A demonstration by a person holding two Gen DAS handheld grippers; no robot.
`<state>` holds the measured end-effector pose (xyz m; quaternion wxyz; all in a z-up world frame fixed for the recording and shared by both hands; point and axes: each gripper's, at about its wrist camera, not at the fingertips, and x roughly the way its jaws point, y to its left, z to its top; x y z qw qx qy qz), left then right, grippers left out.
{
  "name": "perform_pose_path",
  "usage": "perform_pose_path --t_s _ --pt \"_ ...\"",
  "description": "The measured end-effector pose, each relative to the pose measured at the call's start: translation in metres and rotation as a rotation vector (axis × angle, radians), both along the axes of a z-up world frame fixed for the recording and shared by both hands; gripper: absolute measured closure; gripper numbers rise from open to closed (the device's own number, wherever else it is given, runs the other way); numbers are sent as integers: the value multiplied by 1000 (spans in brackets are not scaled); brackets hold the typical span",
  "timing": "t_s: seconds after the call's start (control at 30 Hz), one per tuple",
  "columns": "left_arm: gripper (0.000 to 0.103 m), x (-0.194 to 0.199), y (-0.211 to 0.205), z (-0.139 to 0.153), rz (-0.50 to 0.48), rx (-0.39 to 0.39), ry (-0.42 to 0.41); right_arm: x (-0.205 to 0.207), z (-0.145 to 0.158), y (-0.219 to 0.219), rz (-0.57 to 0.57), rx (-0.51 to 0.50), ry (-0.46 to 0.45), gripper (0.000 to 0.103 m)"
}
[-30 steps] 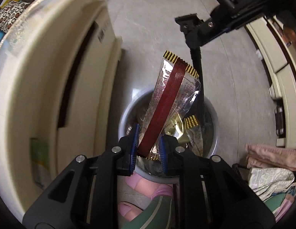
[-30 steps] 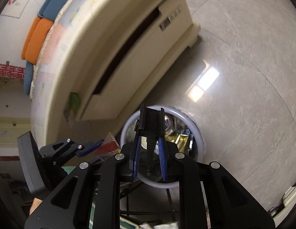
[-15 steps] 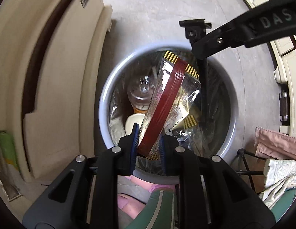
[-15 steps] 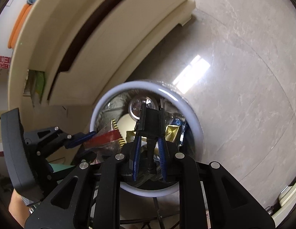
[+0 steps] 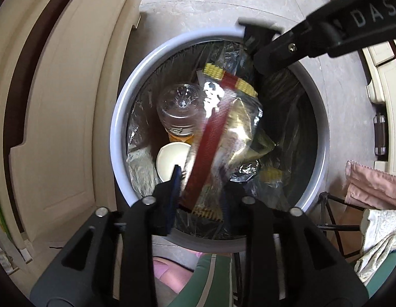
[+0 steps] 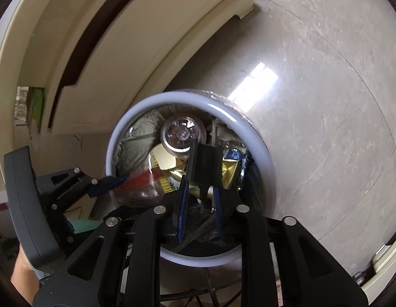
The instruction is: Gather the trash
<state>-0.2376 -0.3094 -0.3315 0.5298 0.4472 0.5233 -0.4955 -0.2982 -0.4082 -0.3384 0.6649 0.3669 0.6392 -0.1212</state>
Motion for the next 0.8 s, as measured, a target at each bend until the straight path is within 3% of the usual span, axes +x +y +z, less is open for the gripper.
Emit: perform_pose_path --t_s 0.03,0.1,0.23,0.53,0.63,0.7,0.8 --pt "67 0 0 1 1 1 -10 0 -1 -1 -4 6 6 68" --pt "53 2 -1 6 5 -19 -20 0 4 -3 -17 -15 2 54" --pt "48 9 1 20 28 -61 -25 -1 14 -12 -43 -17 -27 43" --pt "42 16 6 43 44 -110 -69 -3 34 -19 -59 -24 -61 40" --pt "42 17 9 60 60 -152 -80 -4 46 -22 -74 -16 -97 39" --pt "36 19 9 73 64 -188 -96 -6 56 -26 -78 -18 -125 39" --pt "33 24 9 104 86 -285 -138 -3 76 -30 -58 -29 -159 39"
